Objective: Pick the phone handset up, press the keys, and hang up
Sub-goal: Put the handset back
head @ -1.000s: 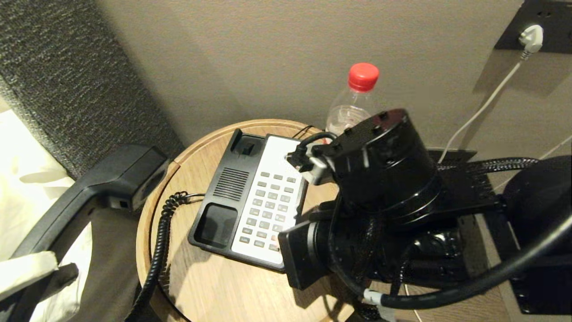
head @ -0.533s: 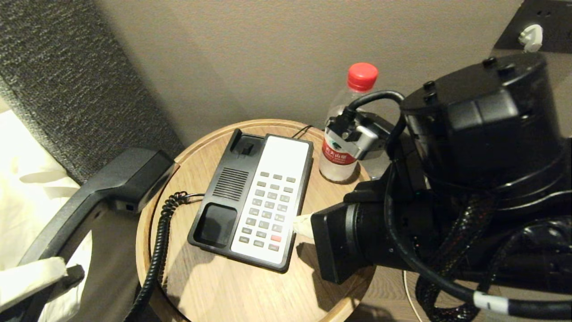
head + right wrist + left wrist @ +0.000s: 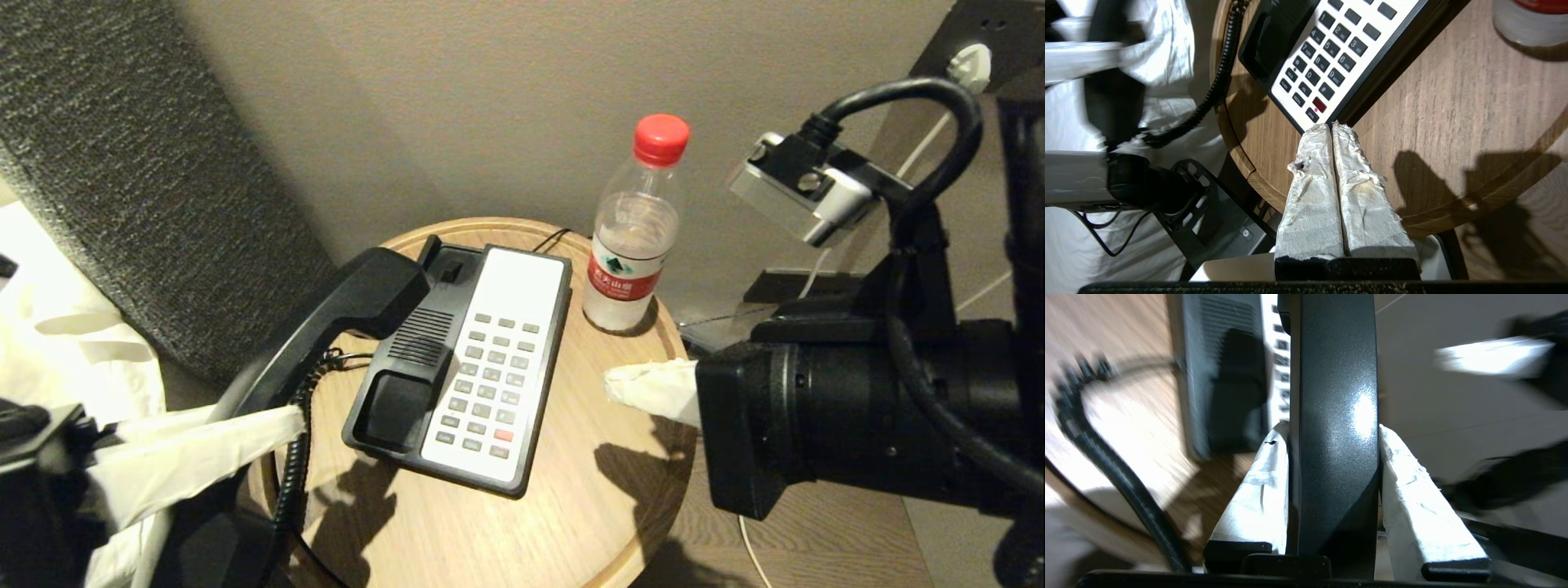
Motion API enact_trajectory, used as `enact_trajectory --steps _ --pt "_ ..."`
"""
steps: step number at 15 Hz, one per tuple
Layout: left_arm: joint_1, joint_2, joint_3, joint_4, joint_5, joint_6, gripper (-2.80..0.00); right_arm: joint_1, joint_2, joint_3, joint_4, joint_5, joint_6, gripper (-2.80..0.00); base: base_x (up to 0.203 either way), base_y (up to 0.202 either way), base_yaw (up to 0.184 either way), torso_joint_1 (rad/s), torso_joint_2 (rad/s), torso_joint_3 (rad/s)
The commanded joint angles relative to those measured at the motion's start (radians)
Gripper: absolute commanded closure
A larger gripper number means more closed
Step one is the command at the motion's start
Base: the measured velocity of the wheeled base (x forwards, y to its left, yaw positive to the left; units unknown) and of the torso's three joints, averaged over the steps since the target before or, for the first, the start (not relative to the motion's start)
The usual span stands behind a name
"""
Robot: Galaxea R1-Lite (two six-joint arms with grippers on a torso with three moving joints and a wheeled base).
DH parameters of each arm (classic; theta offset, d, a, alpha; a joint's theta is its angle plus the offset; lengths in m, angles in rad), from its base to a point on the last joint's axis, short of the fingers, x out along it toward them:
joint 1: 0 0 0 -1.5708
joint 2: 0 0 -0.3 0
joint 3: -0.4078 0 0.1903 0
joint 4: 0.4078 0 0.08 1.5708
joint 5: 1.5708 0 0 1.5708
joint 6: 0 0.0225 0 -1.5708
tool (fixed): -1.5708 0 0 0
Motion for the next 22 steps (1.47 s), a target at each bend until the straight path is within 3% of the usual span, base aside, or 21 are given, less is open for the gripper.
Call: enact_trajectory --steps 1,3,7,15,22 --pt "0.023 0.197 -0.060 -0.005 0.041 0.103 0.00 -0.002 -0.048 0.011 -0.002 -0.003 0.004 0.00 0.000 0.000 0.000 0.000 0.00 0.000" --pt "0.033 0.307 -0.123 -0.018 0.127 0.150 0.00 -0.008 -0.069 0.016 0.000 -0.014 0.005 0.00 0.000 0.000 0.000 0.000 0.00 0.000" --pt "0.048 0.435 -0.194 -0.105 0.245 0.172 0.00 -0.052 -0.106 0.032 -0.003 -0.017 0.005 0.00 0.000 0.000 0.000 0.000 0.00 0.000" --pt "0.039 0.438 -0.210 -0.129 0.240 0.171 0.00 -0.087 -0.141 0.094 -0.006 -0.008 0.007 0.00 0.000 0.000 0.000 0.000 0.00 0.000" --pt "-0.018 0.422 -0.189 -0.145 0.250 0.171 0.00 -0.111 -0.173 0.154 -0.006 -0.004 0.006 0.00 0.000 0.000 0.000 0.000 0.00 0.000"
